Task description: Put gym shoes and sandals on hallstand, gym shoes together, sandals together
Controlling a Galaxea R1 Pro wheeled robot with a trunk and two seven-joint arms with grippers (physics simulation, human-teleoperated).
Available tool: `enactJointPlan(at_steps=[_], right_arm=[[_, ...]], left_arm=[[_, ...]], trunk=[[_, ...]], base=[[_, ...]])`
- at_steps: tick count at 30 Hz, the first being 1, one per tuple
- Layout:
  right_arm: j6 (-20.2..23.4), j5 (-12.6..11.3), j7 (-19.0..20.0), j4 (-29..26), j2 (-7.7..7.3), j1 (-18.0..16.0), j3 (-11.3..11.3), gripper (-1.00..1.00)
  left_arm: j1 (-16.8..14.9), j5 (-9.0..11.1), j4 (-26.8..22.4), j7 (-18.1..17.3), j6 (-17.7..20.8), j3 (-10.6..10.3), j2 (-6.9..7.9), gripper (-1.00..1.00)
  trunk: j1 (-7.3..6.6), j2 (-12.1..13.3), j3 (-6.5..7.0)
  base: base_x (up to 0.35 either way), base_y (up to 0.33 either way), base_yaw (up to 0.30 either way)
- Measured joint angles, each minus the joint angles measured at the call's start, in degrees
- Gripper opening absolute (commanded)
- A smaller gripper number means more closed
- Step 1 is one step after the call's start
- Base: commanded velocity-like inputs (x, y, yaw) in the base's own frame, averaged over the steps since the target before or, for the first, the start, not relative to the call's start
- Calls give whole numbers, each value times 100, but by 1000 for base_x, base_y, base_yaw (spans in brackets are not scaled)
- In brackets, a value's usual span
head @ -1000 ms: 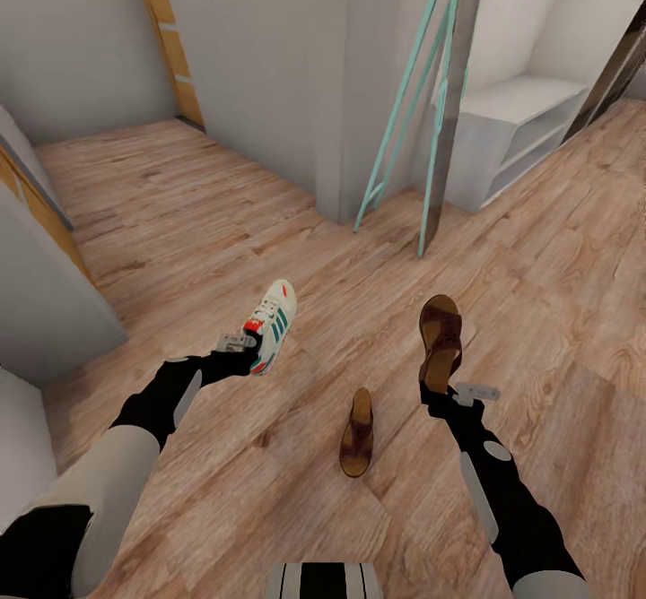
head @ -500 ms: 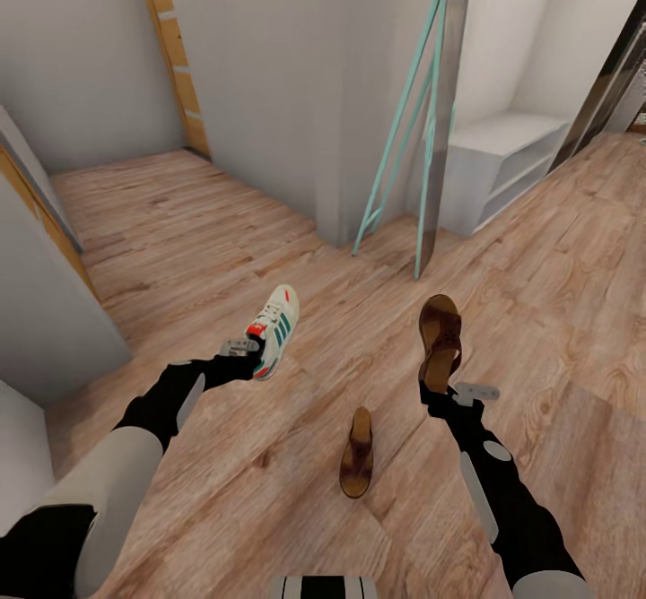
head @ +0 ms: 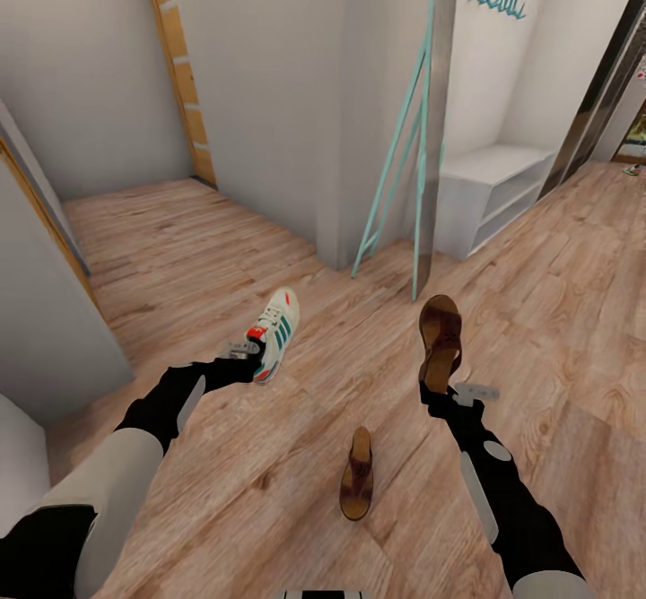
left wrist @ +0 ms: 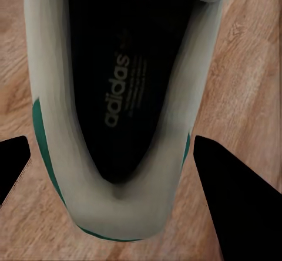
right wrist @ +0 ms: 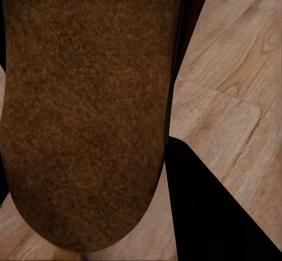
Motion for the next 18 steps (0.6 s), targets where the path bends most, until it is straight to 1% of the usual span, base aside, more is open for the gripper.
enactJointPlan(at_steps=[13, 18], right_arm=[[2, 0, 0, -3, 0, 0, -1, -100], [1, 0, 0, -2, 0, 1, -1, -100]], left_arm=[[0, 0, 1, 0, 0, -4, -8, -100], [1, -5, 2, 1, 0, -4, -5, -100]], trunk=[[-33, 17, 410], [-33, 18, 458]], base=[[0, 0, 0], [0, 0, 0]])
